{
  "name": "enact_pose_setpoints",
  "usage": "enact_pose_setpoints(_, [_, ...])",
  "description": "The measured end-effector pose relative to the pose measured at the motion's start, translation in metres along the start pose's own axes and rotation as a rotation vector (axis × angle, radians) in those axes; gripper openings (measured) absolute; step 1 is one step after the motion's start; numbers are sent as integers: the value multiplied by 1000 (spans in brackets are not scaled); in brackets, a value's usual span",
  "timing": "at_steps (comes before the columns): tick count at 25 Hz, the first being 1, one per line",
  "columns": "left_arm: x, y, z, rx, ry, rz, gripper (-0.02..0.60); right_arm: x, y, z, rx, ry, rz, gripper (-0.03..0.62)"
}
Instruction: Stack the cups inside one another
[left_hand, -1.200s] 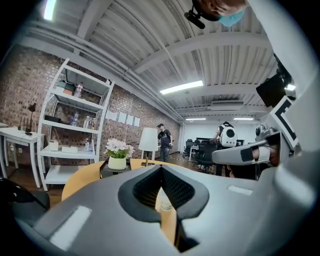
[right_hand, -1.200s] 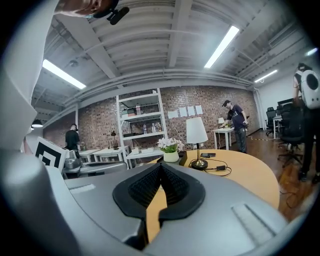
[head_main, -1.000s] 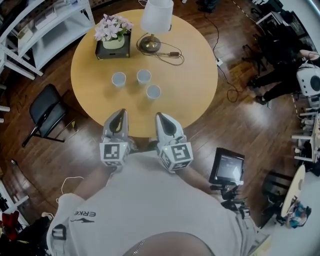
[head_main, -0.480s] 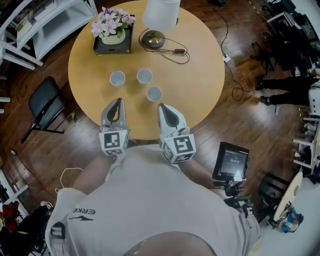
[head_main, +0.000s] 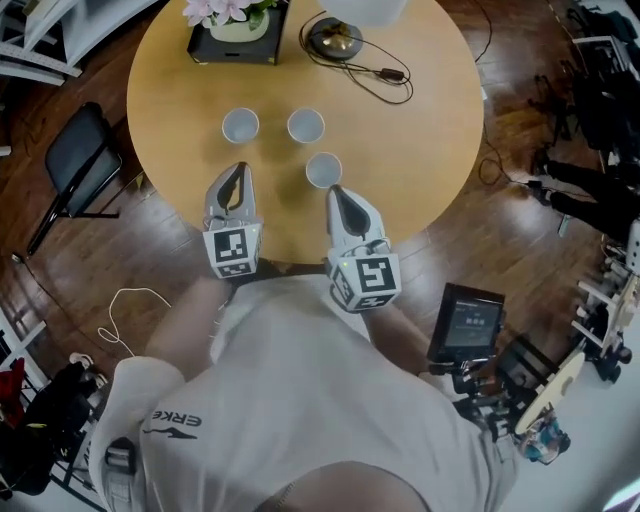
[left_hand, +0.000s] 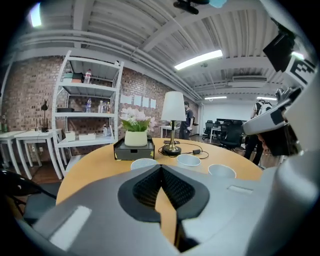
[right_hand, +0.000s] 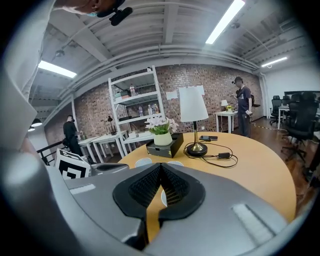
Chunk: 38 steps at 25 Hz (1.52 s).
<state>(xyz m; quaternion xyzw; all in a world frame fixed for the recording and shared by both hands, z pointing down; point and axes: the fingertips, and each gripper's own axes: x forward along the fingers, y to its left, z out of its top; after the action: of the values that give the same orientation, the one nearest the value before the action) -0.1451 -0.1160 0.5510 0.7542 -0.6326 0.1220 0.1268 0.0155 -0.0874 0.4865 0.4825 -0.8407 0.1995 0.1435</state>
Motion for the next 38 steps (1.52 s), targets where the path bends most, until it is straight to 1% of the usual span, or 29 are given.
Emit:
enact_pose_setpoints(8, [27,13,-45,-15,78,51,2,31,-14,-23,1,60,12,14])
enact_pose_setpoints(13, [40,19,-57,22,108,67,4,37,-17,-26,3,76,16,14])
enact_pose_setpoints(14, [43,17,-58,32,113,64,24,38,-18,-26,2,79,16,14])
enact_pose_setpoints(19, [54,13,-58,79,118,43,170,38,-21,-23,-1,77,20,14])
enact_pose_setpoints(21, [59,16,-58,87,111,45,240,40,-19,-23,-10,84,24,14])
enact_pose_setpoints(26, [74,26,-61,118,93,42,337,46,-16,-30,-10,92,20,14])
enact_pose_setpoints(28, [79,32,-65,130,96,42,365,48,-13,-35,-4,88,15,14])
enact_pose_setpoints(31, [86,35,-65,133,96,50,388,48,-15,-38,3,88,11,14])
enact_pose_setpoints(35, [97,35,-51,135,78,62,391,46,-24,-35,13,88,4,14])
enact_pose_setpoints(38, [102,36,-42,152,54,72,391,45,-25,-32,9,96,6,14])
